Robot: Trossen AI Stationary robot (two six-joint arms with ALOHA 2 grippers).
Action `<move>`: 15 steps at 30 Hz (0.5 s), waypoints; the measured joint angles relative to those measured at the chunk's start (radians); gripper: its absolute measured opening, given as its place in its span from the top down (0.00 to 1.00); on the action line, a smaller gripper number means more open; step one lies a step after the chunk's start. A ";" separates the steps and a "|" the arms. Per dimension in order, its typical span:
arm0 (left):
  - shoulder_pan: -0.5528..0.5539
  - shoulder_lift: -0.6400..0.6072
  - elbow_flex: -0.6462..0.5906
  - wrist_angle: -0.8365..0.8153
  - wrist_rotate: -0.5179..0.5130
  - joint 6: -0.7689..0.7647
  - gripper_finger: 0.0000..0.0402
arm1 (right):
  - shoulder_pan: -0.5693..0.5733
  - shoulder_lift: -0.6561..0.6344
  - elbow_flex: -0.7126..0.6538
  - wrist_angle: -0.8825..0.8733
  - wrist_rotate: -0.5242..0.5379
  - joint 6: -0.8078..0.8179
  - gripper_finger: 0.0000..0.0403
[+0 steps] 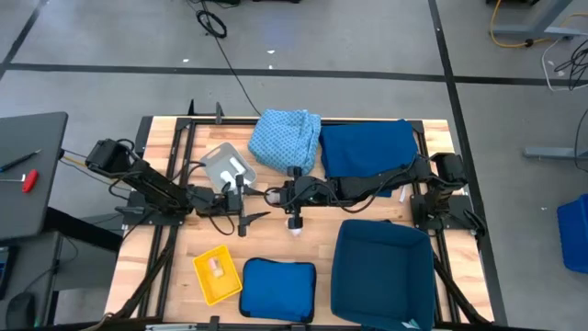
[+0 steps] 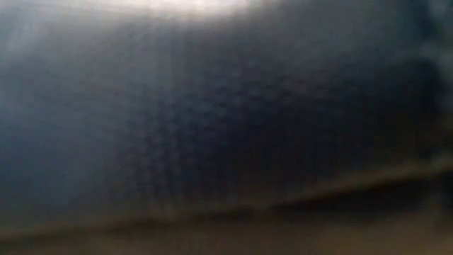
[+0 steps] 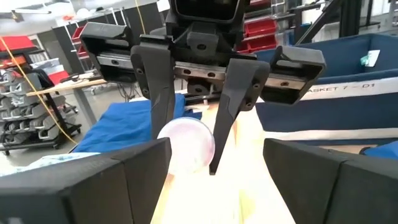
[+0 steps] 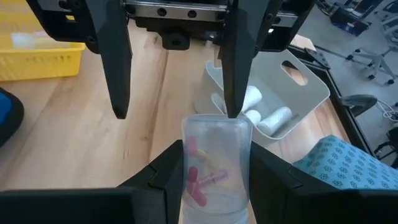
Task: Pick & place medical supplies in basket/bin
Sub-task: Put the top white medicine bottle into the yellow bin
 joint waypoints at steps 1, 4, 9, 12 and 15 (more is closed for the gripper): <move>0.000 0.000 0.002 -0.001 0.000 -0.001 0.33 | 0.000 0.000 0.000 0.000 0.000 0.000 0.66; 0.000 0.000 0.012 -0.020 -0.024 -0.002 0.33 | 0.001 0.000 0.000 0.000 0.001 0.000 0.66; 0.001 0.000 0.039 -0.073 -0.065 0.008 0.33 | 0.000 0.000 0.000 -0.008 0.004 0.000 0.66; 0.001 0.000 0.050 -0.091 -0.109 0.037 0.33 | -0.001 0.000 0.000 -0.003 0.011 0.000 0.66; 0.001 0.000 0.050 -0.090 -0.120 0.043 0.33 | -0.001 0.000 0.000 0.000 0.010 -0.001 0.66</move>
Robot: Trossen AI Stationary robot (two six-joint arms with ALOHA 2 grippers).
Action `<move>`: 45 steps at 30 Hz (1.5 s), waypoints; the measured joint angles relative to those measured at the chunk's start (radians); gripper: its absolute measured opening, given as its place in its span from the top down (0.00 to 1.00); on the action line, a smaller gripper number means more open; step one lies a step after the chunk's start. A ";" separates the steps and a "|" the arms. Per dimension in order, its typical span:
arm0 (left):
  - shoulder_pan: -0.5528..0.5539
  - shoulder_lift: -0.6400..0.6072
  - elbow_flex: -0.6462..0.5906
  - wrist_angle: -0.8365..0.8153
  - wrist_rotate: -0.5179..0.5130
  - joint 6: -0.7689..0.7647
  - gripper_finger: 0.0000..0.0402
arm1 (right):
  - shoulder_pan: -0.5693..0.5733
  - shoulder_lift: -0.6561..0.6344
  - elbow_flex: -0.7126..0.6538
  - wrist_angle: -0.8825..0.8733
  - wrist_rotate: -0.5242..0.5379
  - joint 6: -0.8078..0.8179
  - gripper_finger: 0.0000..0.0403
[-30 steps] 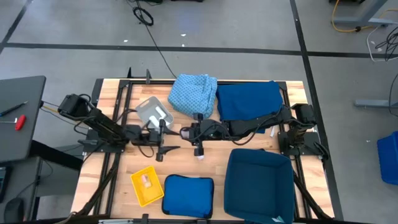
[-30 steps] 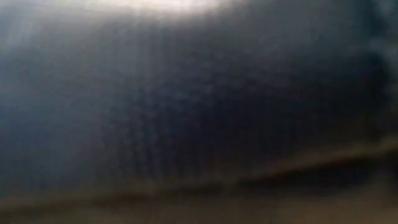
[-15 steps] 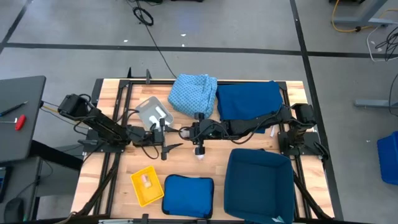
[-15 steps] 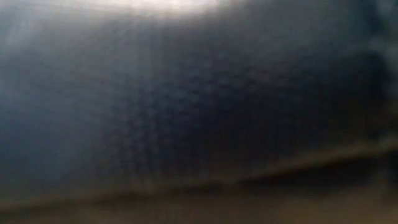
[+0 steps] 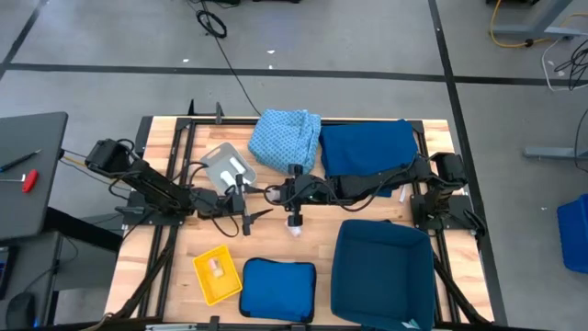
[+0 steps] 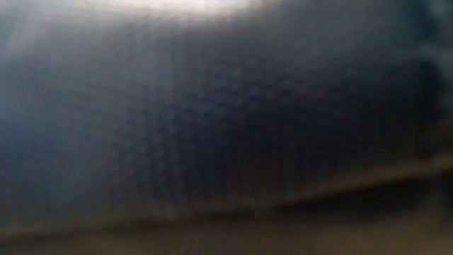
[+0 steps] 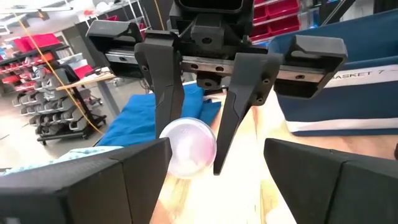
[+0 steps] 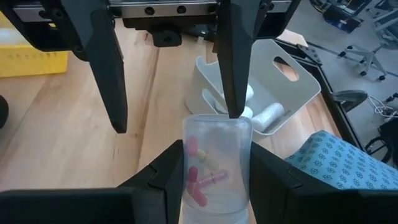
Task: Pick & place medical supplies in basket/bin
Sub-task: Put the top white medicine bottle into the yellow bin
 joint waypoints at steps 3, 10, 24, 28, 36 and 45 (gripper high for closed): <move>0.000 0.000 0.001 -0.003 -0.031 0.015 0.33 | 0.000 0.000 0.000 0.000 0.002 -0.002 0.66; 0.000 0.000 0.002 -0.020 -0.072 0.034 0.33 | 0.000 0.000 0.001 -0.008 0.001 -0.003 0.66; 0.003 0.000 -0.002 -0.044 -0.098 0.032 0.33 | 0.011 -0.004 0.006 -0.003 -0.033 -0.026 0.66; 0.001 -0.007 -0.001 -0.052 -0.082 0.029 0.33 | 0.010 -0.004 0.004 -0.010 -0.025 -0.029 0.66; 0.000 -0.085 -0.001 -0.175 0.066 -0.020 0.33 | 0.010 -0.003 0.004 -0.037 -0.017 -0.030 0.66; 0.000 -0.142 0.000 -0.208 0.131 -0.056 0.33 | 0.009 -0.002 0.003 -0.038 -0.013 -0.029 0.66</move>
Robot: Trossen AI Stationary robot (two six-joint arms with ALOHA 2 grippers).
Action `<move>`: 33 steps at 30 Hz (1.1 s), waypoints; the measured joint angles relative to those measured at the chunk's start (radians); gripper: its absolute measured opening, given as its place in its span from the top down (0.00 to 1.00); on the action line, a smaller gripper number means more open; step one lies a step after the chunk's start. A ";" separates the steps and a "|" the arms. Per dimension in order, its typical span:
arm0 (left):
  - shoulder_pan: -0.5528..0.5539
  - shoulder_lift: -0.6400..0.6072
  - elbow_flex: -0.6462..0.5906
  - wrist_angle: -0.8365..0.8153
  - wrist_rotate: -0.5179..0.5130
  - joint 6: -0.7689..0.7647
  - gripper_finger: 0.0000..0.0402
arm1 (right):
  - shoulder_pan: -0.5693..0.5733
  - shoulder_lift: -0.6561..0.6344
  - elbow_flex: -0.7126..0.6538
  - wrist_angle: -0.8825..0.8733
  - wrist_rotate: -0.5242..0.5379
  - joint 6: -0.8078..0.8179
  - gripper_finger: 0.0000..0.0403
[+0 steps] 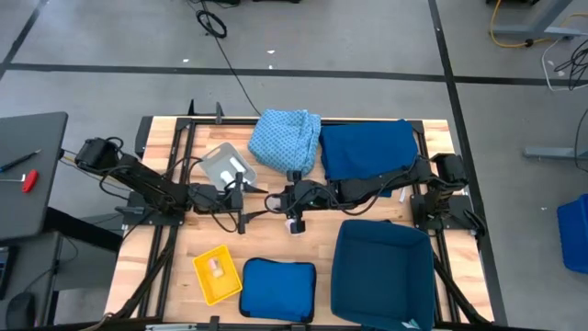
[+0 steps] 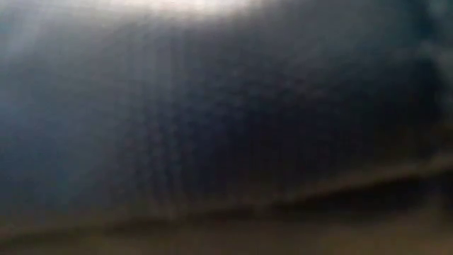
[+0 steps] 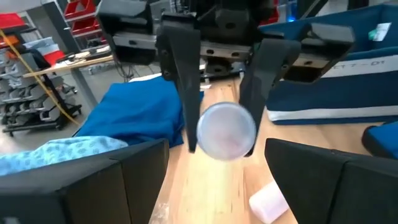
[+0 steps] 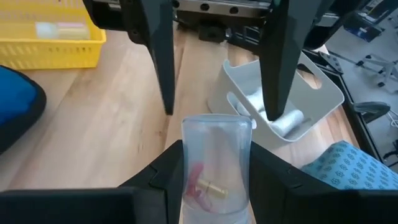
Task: Pick & place medical supplies in basket/bin
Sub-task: Put the top white medicine bottle into the yellow bin
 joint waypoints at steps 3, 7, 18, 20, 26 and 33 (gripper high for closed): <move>0.002 0.000 0.000 0.001 -0.013 0.000 0.33 | 0.000 0.000 0.000 0.001 -0.001 0.000 0.66; 0.001 0.000 0.000 0.017 -0.008 -0.004 0.33 | -0.001 0.000 0.000 0.004 -0.001 0.000 0.66; 0.002 0.057 0.071 -0.059 -0.008 -0.016 0.33 | -0.001 0.000 -0.001 0.013 -0.001 0.000 0.66; 0.002 0.071 0.083 -0.068 -0.009 -0.016 0.33 | -0.001 0.000 -0.001 0.015 -0.001 0.000 0.66; -0.007 0.072 0.083 -0.061 -0.059 0.009 0.37 | -0.001 0.000 -0.001 0.023 0.003 0.000 0.66; -0.018 0.072 0.083 -0.047 -0.062 0.034 0.51 | -0.001 0.000 -0.001 0.020 0.002 0.000 0.66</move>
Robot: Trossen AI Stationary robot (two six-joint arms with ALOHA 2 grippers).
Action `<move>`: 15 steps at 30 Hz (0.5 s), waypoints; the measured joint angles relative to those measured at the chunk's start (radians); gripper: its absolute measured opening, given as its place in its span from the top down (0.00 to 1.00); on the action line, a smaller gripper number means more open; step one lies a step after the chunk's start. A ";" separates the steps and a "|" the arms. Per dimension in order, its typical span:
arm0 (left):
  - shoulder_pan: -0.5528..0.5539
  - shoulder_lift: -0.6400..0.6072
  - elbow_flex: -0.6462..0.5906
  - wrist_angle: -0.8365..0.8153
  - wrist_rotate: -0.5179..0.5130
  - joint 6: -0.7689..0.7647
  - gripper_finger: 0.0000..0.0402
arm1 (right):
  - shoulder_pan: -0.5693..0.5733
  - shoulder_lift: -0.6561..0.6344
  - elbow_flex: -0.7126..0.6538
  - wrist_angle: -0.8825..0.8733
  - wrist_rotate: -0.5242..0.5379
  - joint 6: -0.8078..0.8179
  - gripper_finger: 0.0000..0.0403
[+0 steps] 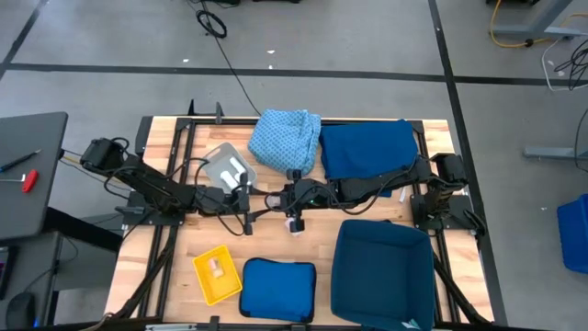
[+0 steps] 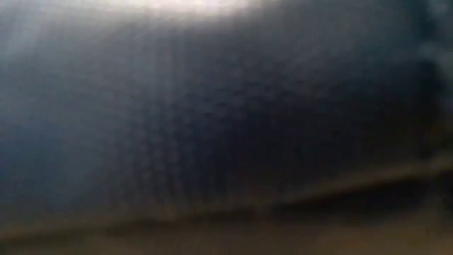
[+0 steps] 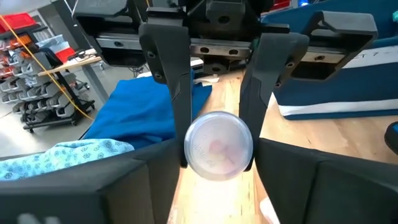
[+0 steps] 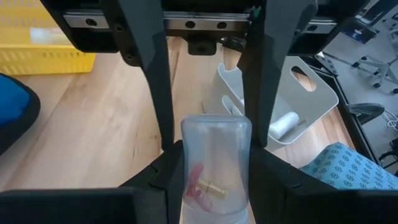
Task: Pick & place medical supplies in basket/bin
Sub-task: Put the top white medicine bottle into the yellow bin
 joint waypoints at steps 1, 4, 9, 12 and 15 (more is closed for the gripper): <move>-0.002 0.000 0.000 0.000 -0.001 0.002 0.53 | 0.000 0.000 0.000 -0.001 0.000 0.000 0.66; -0.002 0.000 -0.001 -0.001 -0.003 0.007 0.56 | 0.000 0.000 -0.001 -0.006 -0.002 0.000 0.67; -0.002 0.000 -0.001 0.000 -0.009 0.018 0.60 | 0.000 0.000 -0.002 -0.008 -0.001 0.000 0.67; -0.002 0.000 -0.001 0.001 -0.010 0.019 0.63 | 0.000 0.000 -0.002 -0.011 -0.001 0.000 0.67; -0.002 0.000 -0.001 0.003 -0.011 0.026 0.63 | 0.000 0.000 -0.002 -0.011 0.000 0.000 0.67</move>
